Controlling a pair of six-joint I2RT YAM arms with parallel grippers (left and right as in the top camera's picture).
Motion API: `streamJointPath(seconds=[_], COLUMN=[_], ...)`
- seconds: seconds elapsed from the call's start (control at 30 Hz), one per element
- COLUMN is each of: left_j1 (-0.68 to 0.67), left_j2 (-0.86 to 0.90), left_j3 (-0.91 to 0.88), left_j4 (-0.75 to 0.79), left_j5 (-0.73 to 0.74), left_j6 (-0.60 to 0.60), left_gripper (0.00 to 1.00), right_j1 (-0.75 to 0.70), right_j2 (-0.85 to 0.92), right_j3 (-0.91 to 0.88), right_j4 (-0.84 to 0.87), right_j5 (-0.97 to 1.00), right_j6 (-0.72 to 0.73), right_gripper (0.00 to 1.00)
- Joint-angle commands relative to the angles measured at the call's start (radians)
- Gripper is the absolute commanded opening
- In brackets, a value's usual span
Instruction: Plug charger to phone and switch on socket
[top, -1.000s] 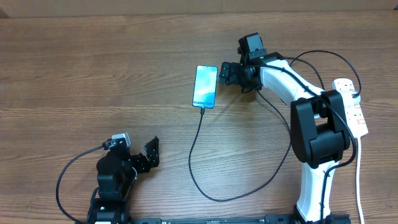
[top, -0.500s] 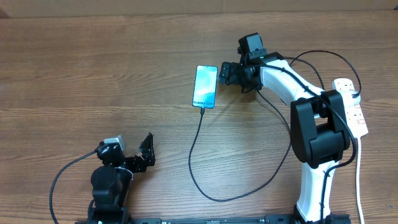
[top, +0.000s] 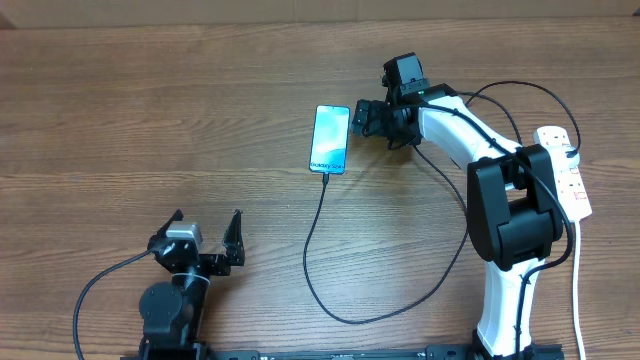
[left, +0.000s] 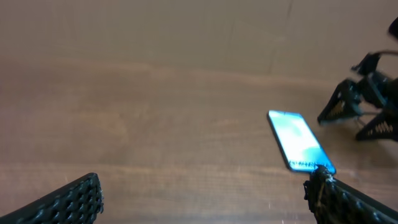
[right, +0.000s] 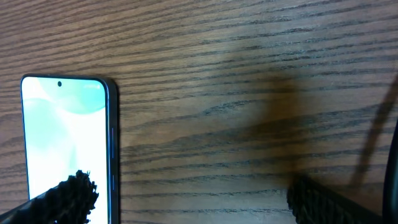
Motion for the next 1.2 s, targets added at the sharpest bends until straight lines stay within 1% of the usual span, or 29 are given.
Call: streamJointPath(seconds=[0.0,0.2,0.37,1.17], left_j1=[-0.007,-0.007,-0.007,-0.007], left_j2=[-0.08,-0.077,-0.077,-0.076], left_j3=[-0.003,-0.003,-0.003,-0.003], left_j4=[-0.006,-0.007,-0.003,-0.003], left_j5=[-0.011,-0.026,-0.006,-0.007], left_j6=[0.073,0.103,0.102,0.102], left_gripper=[1.0,1.0,1.0,1.0], right_j1=[-0.012,-0.012,-0.012,-0.012], right_j2=[0.011,0.011,0.011,0.011], right_j3=[-0.009,-0.009,-0.009,-0.009], right_j4=[-0.008,-0.008,-0.008,-0.008], right_j5=[0.021,0.021,0.021,0.021], right_j6=[0.003,0.003,0.003,0.003], right_gripper=[1.0,1.0,1.0,1.0])
